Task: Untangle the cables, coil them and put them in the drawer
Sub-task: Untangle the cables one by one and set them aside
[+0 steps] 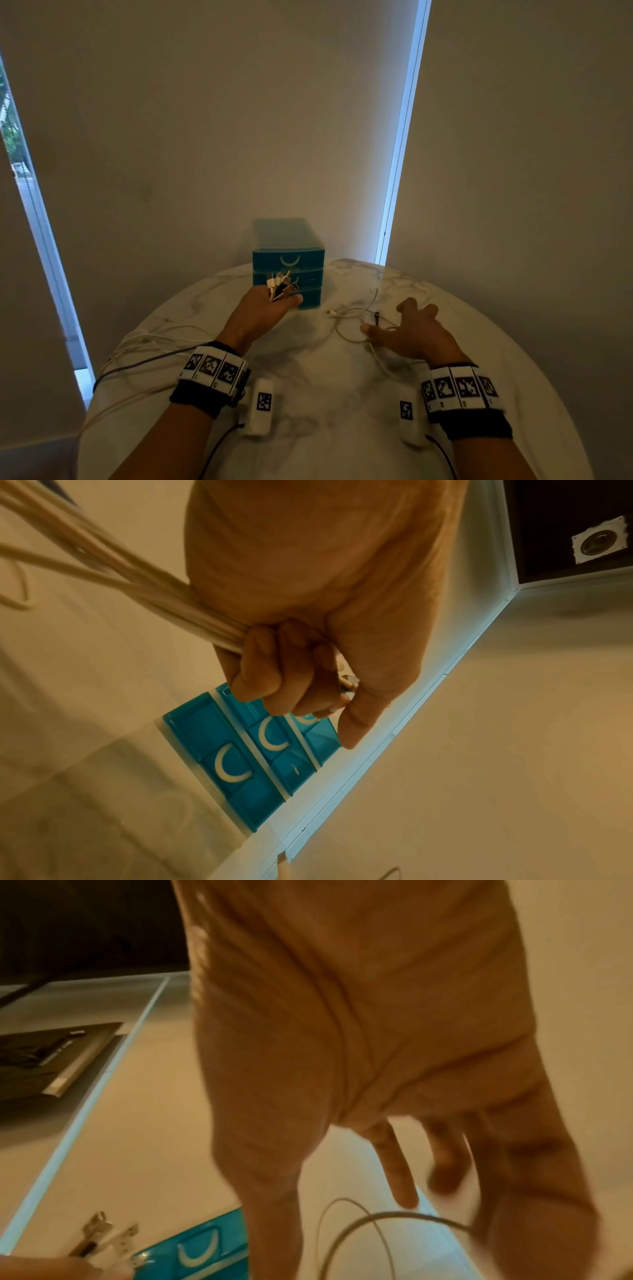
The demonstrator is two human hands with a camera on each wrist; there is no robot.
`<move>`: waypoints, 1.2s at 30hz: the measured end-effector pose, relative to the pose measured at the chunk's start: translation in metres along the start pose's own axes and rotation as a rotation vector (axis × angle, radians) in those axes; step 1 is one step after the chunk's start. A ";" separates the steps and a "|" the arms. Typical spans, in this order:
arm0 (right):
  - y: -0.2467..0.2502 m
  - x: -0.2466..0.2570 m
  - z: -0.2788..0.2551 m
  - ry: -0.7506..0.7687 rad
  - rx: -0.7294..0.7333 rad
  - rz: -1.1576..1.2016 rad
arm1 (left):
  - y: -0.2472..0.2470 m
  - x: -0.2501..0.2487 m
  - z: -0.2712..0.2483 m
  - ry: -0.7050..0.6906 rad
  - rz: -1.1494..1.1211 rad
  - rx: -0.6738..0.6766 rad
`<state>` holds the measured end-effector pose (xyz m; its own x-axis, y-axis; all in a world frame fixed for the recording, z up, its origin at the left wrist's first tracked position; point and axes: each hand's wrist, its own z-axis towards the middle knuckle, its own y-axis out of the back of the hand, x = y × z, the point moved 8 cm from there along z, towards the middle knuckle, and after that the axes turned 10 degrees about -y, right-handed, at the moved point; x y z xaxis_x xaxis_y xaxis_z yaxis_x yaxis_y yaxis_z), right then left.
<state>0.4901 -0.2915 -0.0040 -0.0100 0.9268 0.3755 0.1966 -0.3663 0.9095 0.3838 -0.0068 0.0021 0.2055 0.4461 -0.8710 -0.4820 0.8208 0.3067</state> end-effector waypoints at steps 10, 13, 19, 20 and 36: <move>0.017 0.042 -0.024 0.316 0.295 1.268 | -0.008 -0.017 -0.008 -0.038 0.018 0.078; 0.019 0.053 -0.030 0.325 0.405 1.668 | -0.011 -0.033 -0.013 -0.108 -0.020 0.104; 0.004 0.066 -0.037 0.297 0.561 1.876 | -0.011 -0.042 -0.015 -0.170 -0.039 0.118; 0.004 0.067 -0.038 0.298 0.579 1.901 | -0.012 -0.042 -0.015 -0.187 -0.029 0.133; -0.020 0.088 -0.043 0.310 0.760 1.968 | -0.014 -0.039 -0.011 -0.223 -0.070 0.121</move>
<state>0.4431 -0.2061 0.0191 0.5461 -0.5970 0.5877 0.4062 -0.4248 -0.8090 0.3730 -0.0399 0.0273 0.4244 0.4431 -0.7896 -0.3572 0.8833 0.3037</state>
